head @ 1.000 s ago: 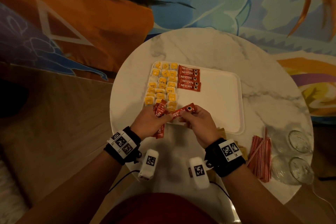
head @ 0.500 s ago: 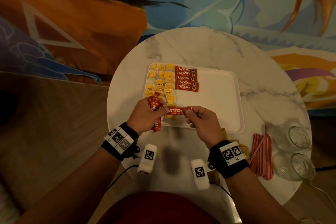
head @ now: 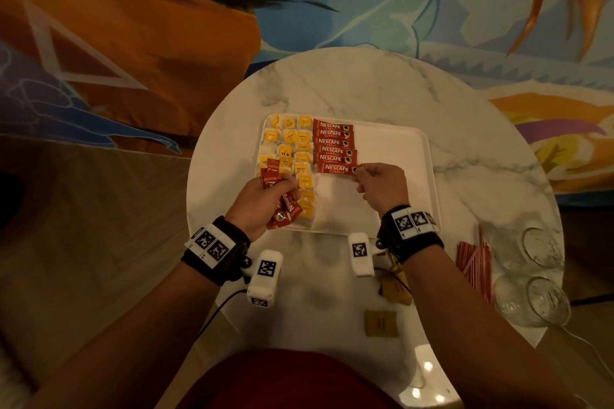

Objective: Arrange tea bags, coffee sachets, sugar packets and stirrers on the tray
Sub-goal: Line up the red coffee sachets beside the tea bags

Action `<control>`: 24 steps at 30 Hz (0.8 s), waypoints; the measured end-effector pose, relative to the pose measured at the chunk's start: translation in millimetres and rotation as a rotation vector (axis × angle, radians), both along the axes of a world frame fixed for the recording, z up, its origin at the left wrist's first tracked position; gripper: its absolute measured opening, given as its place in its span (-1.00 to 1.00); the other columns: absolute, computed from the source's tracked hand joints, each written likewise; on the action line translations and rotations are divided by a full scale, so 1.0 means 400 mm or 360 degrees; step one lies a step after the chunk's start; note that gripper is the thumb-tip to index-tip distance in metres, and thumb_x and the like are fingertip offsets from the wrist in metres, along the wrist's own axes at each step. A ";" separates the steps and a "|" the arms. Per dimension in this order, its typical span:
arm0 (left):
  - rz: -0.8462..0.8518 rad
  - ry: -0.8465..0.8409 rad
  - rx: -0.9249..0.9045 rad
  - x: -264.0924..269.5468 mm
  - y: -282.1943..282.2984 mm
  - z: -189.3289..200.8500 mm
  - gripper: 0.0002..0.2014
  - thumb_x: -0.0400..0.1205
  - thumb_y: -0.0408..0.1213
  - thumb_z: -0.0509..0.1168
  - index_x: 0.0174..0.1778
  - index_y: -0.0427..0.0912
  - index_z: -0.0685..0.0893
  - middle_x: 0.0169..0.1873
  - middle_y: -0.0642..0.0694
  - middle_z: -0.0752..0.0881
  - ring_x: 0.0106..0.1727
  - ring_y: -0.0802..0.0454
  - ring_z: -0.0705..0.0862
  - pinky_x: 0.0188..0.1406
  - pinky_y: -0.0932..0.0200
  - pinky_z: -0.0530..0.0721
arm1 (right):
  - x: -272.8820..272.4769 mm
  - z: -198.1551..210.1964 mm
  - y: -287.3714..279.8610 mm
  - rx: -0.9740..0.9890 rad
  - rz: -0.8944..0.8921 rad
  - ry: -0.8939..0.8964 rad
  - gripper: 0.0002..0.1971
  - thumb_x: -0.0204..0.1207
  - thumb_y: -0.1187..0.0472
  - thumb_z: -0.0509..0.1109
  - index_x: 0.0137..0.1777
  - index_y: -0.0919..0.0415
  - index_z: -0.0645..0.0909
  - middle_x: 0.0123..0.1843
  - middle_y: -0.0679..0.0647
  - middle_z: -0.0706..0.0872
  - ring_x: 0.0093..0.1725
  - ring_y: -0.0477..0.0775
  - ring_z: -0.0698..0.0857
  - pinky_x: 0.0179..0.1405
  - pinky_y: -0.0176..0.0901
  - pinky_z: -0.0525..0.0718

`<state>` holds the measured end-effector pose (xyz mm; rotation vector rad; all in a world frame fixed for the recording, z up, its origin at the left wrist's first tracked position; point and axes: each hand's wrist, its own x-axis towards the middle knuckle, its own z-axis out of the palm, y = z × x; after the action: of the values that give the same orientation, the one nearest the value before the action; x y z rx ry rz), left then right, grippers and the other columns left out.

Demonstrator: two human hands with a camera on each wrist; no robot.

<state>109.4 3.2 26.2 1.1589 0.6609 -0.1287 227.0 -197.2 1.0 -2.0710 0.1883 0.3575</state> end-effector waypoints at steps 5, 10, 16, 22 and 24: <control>0.0045 0.0043 -0.0174 0.001 -0.001 -0.003 -0.91 0.69 -0.40 0.33 -0.01 -0.17 0.74 -0.16 -0.17 0.81 -0.09 -0.04 0.81 -0.26 0.06 0.80 | 0.028 -0.028 0.025 -0.0074 -0.0016 0.0065 -0.79 0.57 0.15 0.48 -0.31 0.02 0.74 -0.27 0.08 0.85 -0.31 0.05 0.77 0.03 0.21 0.83; 0.0035 0.0053 -0.0308 -0.003 0.002 -0.012 -0.76 0.67 -0.53 0.19 0.09 -0.25 0.73 -0.07 -0.20 0.79 0.03 -0.08 0.81 -0.15 0.03 0.80 | 0.046 -0.025 0.030 -0.0231 0.0058 0.0044 -0.76 0.55 0.12 0.51 -0.37 0.04 0.74 -0.29 0.01 0.85 -0.21 0.10 0.83 0.04 0.05 0.82; -0.0009 0.0077 -0.0252 0.002 -0.007 -0.011 -0.73 0.66 -0.54 0.19 0.16 -0.24 0.73 -0.10 -0.16 0.83 0.05 -0.10 0.80 0.24 -0.23 0.70 | 0.063 -0.034 0.032 -0.0330 0.0105 0.0025 -0.79 0.55 0.07 0.50 -0.32 0.05 0.76 -0.31 -0.02 0.83 -0.21 0.06 0.82 0.07 0.05 0.80; -0.0060 0.0085 -0.0133 0.007 -0.015 -0.011 -0.72 0.66 -0.50 0.23 0.19 -0.24 0.76 -0.03 -0.17 0.84 0.04 -0.12 0.83 0.30 -0.32 0.68 | 0.073 -0.051 0.028 -0.0252 0.0041 0.0041 -0.69 0.54 0.01 0.52 0.19 0.11 0.59 -0.27 0.00 0.83 -0.16 0.04 0.84 0.10 0.12 0.80; -0.0053 0.0085 -0.0119 0.006 -0.012 -0.010 -0.72 0.67 -0.48 0.26 0.23 -0.24 0.76 0.09 -0.20 0.83 0.15 -0.22 0.81 0.27 -0.30 0.72 | 0.071 -0.048 0.023 -0.0311 0.0055 -0.0001 -0.65 0.52 -0.05 0.52 0.17 0.06 0.53 -0.07 0.07 0.84 -0.06 0.06 0.81 0.08 0.03 0.76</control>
<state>111.7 -1.7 22.3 1.0975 0.6787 -0.2117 255.6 -188.0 -18.2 -2.2692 0.1940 0.3717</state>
